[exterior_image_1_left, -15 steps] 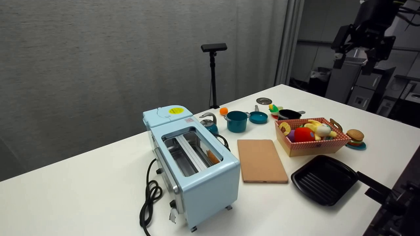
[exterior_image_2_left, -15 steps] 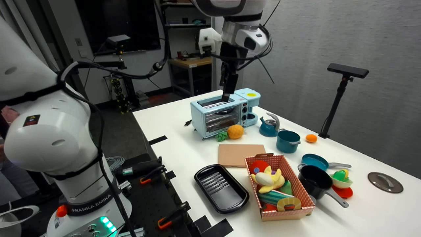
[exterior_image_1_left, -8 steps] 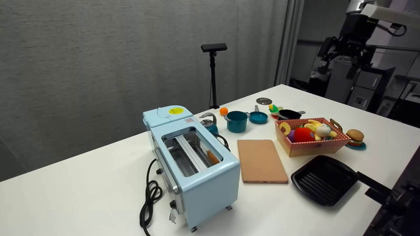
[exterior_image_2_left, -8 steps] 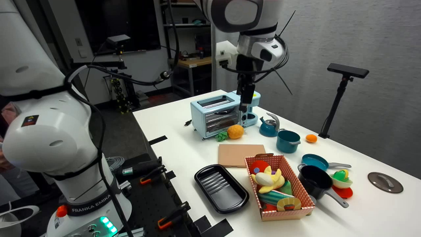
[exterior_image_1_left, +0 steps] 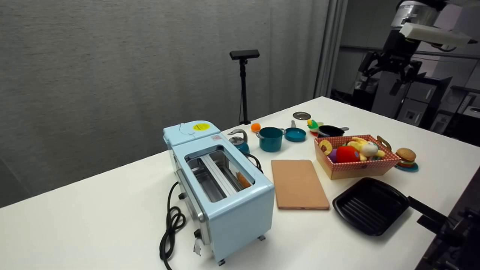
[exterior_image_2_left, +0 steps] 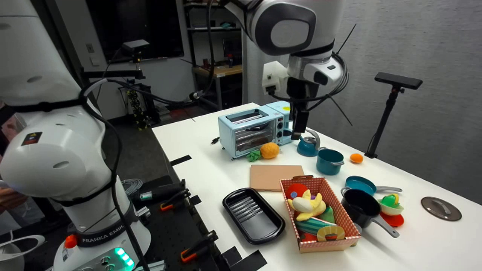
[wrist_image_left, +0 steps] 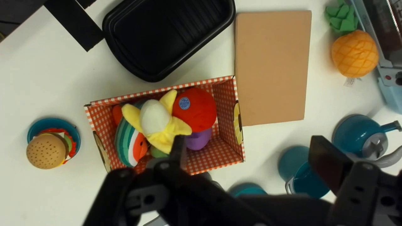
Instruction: Put the banana plush toy on the counter
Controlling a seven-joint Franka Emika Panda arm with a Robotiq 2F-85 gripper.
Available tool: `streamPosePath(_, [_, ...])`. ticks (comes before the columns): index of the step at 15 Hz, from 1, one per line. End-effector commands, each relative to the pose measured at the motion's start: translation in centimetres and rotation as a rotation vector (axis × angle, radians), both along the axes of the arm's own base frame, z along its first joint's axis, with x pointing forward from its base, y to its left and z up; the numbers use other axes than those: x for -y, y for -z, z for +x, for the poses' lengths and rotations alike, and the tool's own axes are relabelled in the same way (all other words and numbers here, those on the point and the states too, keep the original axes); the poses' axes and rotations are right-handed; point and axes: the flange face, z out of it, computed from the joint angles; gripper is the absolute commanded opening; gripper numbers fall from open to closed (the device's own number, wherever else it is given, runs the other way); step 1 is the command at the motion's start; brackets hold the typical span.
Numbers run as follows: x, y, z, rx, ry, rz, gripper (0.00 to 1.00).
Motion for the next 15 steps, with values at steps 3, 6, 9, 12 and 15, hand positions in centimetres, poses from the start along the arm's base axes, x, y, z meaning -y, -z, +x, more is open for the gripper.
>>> streamPosePath(3, [2.9, 1.5, 1.0, 0.034, 0.102, -0.023, 1.00])
streamPosePath(6, [3.8, 2.7, 1.1, 0.029, 0.140, -0.029, 1.00])
streamPosePath(9, [4.2, 4.0, 1.1, 0.011, 0.165, -0.027, 1.00])
streamPosePath(12, [4.3, 5.2, 1.2, -0.010, 0.172, -0.021, 1.00])
streamPosePath(15, [4.4, 6.2, 1.4, -0.019, 0.176, -0.012, 1.00])
